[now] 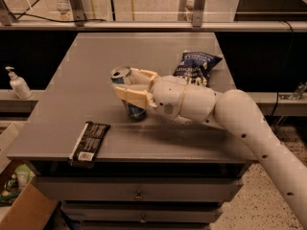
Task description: Place redbull can upright
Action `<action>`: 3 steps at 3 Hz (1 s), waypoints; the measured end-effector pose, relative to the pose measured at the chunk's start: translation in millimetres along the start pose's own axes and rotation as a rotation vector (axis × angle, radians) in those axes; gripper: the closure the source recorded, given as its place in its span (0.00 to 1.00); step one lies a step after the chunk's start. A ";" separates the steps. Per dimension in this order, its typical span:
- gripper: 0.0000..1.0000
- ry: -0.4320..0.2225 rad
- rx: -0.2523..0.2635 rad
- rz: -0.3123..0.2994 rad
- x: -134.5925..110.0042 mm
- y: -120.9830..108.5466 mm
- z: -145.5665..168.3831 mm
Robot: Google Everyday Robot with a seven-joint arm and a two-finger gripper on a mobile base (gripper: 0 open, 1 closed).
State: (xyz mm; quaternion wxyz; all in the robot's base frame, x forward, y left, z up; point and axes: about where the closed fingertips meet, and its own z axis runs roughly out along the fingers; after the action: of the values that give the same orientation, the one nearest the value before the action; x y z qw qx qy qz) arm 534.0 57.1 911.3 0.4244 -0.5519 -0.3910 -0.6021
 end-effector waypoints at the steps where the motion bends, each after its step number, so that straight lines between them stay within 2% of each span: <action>1: 0.36 0.000 -0.019 -0.007 1.2 0.8 -2.8; 2: 0.12 0.002 -0.032 -0.015 3.2 0.5 -4.9; 3: 0.00 0.002 -0.038 -0.030 7.6 1.3 -5.9</action>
Offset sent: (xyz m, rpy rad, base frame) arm -0.0008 -0.0118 0.0038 -0.0038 -0.0264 -0.0587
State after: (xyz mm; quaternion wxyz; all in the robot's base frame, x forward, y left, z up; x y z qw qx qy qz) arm 532.9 50.5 918.3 0.4052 -0.5534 -0.3872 -0.6161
